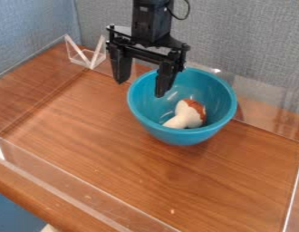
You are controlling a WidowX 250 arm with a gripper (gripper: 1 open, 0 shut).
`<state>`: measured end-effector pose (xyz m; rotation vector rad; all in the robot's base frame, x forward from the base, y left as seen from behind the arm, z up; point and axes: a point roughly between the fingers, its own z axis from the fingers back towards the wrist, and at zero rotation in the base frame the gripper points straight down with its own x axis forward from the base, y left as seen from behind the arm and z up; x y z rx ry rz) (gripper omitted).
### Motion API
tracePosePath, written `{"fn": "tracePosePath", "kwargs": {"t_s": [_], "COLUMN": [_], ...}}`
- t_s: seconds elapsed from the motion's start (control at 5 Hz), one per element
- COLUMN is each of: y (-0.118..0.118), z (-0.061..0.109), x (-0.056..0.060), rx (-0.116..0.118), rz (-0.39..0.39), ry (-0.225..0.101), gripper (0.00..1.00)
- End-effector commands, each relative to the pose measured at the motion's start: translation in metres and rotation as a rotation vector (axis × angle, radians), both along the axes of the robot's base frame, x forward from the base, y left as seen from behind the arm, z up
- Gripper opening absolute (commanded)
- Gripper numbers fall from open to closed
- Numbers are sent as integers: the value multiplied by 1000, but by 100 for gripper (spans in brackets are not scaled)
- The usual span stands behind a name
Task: Remove the mushroom from inside the blue bowl and put it on the table
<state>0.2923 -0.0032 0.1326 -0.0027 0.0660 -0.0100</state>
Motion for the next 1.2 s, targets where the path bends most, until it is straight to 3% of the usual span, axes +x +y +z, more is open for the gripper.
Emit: {"fn": "tracePosePath", "kwargs": {"t_s": [0.0,0.2,0.4,0.6,1.0], "y": [-11,-38,-63,-69,-67], "z": [-5,-40,-75,-88,-83], "x": [13,45,72,74,73], "rx": [-4,-27,-34,-41,-49], "rz": [-29,-123,-172,-200,-208], "ry": [-8,19,38,45,39], "gripper": [100,100,100,0,0]}}
